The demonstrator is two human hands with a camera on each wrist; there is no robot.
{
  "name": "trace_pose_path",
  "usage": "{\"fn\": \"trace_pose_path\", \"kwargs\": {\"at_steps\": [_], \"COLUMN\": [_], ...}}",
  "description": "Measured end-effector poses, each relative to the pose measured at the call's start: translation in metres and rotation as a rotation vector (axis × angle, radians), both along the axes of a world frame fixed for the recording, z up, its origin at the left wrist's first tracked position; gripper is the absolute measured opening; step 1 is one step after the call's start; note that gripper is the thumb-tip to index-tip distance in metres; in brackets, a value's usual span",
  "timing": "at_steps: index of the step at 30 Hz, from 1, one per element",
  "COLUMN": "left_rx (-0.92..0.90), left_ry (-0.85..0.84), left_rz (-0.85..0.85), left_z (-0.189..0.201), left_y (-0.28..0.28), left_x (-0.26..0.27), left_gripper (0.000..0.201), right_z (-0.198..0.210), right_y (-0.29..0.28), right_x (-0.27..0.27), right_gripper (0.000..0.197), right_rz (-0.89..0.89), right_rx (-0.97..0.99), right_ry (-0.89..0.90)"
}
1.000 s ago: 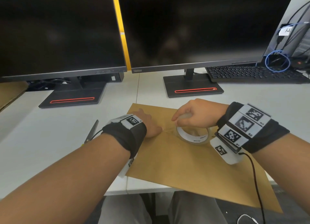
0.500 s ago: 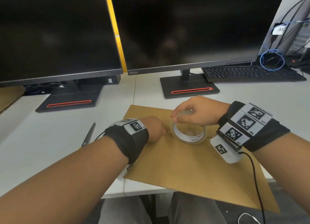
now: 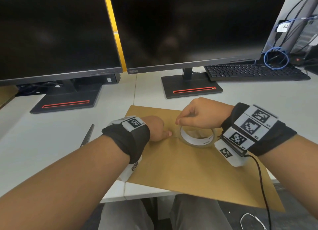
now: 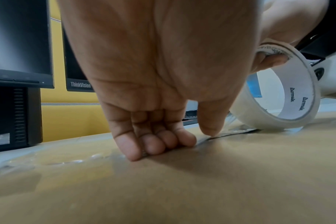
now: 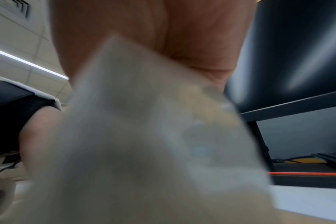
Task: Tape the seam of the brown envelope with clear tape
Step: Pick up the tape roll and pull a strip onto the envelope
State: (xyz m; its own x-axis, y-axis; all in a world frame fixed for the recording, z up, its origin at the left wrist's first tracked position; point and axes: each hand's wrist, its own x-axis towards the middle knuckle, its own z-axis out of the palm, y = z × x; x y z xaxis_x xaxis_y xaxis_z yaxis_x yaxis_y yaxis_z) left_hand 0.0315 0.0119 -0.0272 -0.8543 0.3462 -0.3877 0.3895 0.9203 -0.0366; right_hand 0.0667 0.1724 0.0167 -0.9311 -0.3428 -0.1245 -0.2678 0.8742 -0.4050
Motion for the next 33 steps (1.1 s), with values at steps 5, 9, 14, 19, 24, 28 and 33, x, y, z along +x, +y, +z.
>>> {"fn": "trace_pose_path", "kwargs": {"at_steps": [5,9,14,19,24,28,33], "left_rx": [-0.005,-0.006,-0.006,-0.034,-0.074,-0.071,-0.060], "left_ry": [0.021,0.020,0.037,0.046,0.063,0.066,0.052], "left_rz": [-0.017,-0.002,0.005,0.005,0.012,0.044,0.039], "left_z": [-0.001,-0.002,-0.004,0.000,0.004,0.002,0.002], "left_y": [0.000,0.001,0.005,0.008,0.016,0.017,0.017], "left_x": [0.000,-0.001,0.000,0.005,0.012,0.013,0.013], "left_gripper": [0.054,0.055,0.054,0.053,0.048,0.048,0.056], "right_z": [0.000,-0.001,0.000,0.002,-0.002,-0.005,-0.001], "right_y": [-0.005,-0.001,0.000,0.000,0.004,0.003,0.005], "right_x": [-0.001,-0.001,0.000,0.003,0.005,0.004,0.002], "right_gripper": [0.025,0.024,0.024,0.027,0.017,0.015,0.018], "right_rz": [-0.014,-0.019,-0.010,0.017,0.026,0.034,0.009], "right_rx": [-0.003,0.075,0.119,0.159,0.118,0.100,0.056], "right_ry": [-0.010,-0.017,-0.025,-0.049,0.015,0.063,0.019]}}
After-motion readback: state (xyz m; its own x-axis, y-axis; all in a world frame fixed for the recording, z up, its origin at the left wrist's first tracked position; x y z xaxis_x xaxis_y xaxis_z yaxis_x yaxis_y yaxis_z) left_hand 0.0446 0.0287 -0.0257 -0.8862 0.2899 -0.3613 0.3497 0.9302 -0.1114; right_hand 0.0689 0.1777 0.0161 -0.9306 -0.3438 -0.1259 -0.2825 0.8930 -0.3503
